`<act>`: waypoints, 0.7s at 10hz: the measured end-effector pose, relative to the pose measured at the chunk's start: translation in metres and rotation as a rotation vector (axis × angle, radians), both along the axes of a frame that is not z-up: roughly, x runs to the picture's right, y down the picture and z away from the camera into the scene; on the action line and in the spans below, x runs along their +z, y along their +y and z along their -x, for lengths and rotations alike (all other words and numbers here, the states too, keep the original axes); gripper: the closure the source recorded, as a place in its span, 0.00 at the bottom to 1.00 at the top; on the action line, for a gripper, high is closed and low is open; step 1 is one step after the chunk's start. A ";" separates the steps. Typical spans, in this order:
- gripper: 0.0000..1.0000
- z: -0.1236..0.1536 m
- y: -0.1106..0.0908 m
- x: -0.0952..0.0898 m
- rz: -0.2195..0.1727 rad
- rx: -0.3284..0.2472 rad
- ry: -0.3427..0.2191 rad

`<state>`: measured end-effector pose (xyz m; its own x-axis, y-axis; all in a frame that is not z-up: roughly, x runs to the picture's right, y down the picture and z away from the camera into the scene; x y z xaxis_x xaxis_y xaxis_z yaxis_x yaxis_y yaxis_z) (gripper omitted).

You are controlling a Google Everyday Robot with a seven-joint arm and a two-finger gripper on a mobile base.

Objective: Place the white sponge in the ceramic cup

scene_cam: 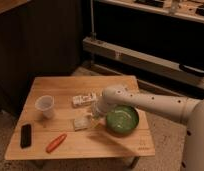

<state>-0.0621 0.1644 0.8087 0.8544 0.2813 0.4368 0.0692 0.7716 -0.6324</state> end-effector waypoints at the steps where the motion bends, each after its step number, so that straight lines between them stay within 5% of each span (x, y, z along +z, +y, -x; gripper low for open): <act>1: 0.35 -0.002 0.003 0.001 0.014 -0.009 -0.004; 7: 0.35 0.013 0.018 0.013 0.040 -0.044 -0.088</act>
